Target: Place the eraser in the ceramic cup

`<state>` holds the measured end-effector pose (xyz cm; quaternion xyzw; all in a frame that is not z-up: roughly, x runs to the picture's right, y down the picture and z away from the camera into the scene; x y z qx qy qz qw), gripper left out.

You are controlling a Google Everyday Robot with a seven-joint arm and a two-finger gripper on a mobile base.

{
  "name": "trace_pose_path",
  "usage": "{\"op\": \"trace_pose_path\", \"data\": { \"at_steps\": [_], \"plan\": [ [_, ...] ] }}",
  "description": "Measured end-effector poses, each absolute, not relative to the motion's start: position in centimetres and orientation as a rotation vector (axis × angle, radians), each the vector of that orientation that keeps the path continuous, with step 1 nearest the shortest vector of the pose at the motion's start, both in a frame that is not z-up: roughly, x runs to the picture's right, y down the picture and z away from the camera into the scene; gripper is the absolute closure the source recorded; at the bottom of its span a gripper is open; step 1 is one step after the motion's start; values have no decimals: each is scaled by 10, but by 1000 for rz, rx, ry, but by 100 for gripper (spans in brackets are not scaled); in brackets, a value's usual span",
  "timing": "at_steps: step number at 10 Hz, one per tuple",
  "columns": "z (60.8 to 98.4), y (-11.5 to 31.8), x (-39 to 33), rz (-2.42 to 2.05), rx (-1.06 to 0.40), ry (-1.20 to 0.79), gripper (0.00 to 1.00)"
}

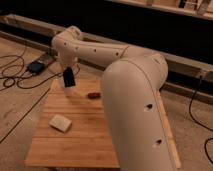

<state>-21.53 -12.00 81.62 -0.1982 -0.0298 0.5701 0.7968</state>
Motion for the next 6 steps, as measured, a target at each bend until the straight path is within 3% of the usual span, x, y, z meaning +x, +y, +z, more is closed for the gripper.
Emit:
{"op": "trace_pose_path", "data": {
  "at_steps": [4, 6],
  "plan": [
    [823, -158, -230, 1327, -329, -180, 100],
    [831, -155, -234, 1359, -300, -196, 100]
  ]
}}
